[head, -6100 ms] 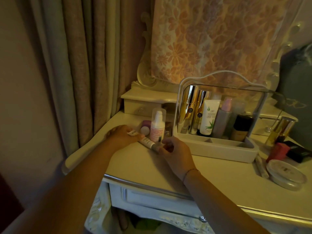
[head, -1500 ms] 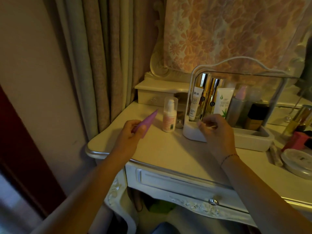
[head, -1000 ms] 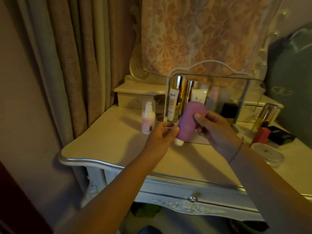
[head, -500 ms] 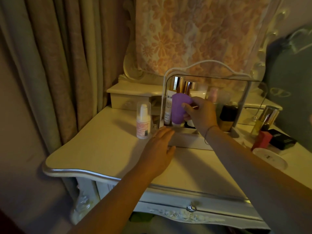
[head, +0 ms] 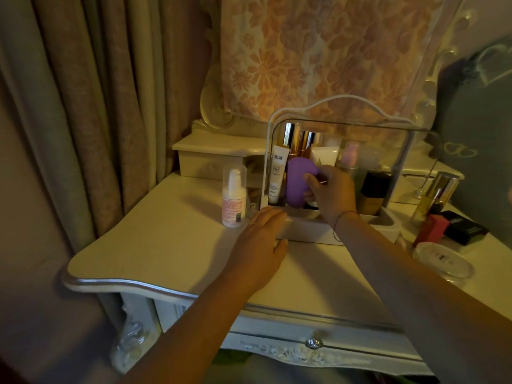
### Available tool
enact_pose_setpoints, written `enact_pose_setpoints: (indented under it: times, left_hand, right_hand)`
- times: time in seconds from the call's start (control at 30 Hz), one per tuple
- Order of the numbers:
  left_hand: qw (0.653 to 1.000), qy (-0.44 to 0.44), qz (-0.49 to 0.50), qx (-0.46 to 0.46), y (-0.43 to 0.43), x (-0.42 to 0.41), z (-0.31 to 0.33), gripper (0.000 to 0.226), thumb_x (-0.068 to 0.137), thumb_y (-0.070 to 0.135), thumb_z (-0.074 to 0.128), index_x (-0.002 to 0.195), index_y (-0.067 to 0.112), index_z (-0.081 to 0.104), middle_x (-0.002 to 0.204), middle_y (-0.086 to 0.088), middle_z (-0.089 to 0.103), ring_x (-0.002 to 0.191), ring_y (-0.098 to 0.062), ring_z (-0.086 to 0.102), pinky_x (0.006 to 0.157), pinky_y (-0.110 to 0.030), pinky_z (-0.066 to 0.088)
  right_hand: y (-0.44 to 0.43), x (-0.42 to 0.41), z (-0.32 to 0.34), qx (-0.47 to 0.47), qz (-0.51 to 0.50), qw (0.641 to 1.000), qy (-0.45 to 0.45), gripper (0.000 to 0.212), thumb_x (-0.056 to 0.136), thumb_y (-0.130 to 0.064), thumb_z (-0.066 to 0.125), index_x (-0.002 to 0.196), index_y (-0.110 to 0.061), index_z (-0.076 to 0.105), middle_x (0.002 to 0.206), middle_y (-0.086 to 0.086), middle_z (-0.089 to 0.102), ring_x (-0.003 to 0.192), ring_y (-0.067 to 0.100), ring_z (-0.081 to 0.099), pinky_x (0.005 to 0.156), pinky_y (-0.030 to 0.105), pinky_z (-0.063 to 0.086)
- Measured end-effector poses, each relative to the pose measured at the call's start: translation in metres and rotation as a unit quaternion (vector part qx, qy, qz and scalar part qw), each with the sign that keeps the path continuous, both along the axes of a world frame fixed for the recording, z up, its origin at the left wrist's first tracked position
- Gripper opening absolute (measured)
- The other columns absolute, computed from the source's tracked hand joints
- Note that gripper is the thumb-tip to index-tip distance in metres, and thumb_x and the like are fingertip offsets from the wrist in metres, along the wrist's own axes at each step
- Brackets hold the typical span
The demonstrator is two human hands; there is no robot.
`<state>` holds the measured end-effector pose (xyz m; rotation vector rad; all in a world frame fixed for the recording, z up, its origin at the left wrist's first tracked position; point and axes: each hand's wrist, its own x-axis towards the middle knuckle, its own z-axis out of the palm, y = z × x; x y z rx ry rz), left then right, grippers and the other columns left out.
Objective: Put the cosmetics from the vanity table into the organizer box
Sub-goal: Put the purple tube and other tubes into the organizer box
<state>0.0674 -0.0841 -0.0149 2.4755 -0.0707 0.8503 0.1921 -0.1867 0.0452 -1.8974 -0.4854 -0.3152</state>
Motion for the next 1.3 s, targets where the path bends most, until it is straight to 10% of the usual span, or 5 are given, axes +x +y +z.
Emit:
enact_pose_setpoints:
  times: [0.67, 0.83, 1.13, 1.3]
  left_hand:
    - [1.0, 0.011, -0.011, -0.017, 0.001, 0.0, 0.0, 0.048, 0.088, 0.014, 0.054, 0.135, 0.018, 0.043, 0.146, 0.003, 0.036, 0.135, -0.007, 0.024, 0.105, -0.013, 0.021]
    - [1.0, 0.012, -0.001, -0.009, 0.002, 0.001, -0.001, 0.05, 0.089, 0.016, 0.054, 0.137, 0.018, 0.04, 0.147, 0.003, 0.035, 0.136, -0.007, 0.023, 0.098, 0.001, 0.005]
    - [0.999, 0.009, 0.004, -0.035, 0.001, -0.001, 0.001, 0.046, 0.089, 0.016, 0.054, 0.134, 0.019, 0.045, 0.143, 0.005, 0.041, 0.132, -0.008, 0.031, 0.101, -0.011, 0.019]
    - [0.975, -0.136, 0.073, -0.157, 0.004, -0.013, 0.014, 0.027, 0.083, 0.018, 0.064, 0.109, 0.021, 0.06, 0.113, 0.006, 0.056, 0.105, -0.01, 0.053, 0.084, -0.016, 0.043]
  right_hand:
    - [0.004, 0.001, -0.002, 0.096, -0.087, 0.992, 0.009, 0.011, 0.091, -0.014, 0.059, 0.095, -0.021, 0.052, 0.099, 0.006, 0.065, 0.086, 0.017, 0.067, 0.078, 0.032, 0.058]
    - [0.003, 0.005, -0.007, 0.062, -0.097, 0.993, 0.031, 0.009, 0.091, -0.017, 0.058, 0.099, -0.012, 0.06, 0.093, 0.007, 0.067, 0.079, 0.016, 0.067, 0.078, 0.039, 0.059]
    - [-0.001, 0.006, -0.015, 0.001, -0.101, 0.994, 0.044, 0.02, 0.091, -0.028, 0.059, 0.101, -0.012, 0.065, 0.097, 0.007, 0.07, 0.091, 0.021, 0.066, 0.086, 0.043, 0.056]
    - [-0.011, -0.009, -0.021, 0.027, -0.093, 0.995, -0.008, 0.008, 0.088, -0.026, 0.062, 0.089, -0.018, 0.062, 0.085, -0.007, 0.062, 0.083, 0.011, 0.06, 0.077, 0.029, 0.053]
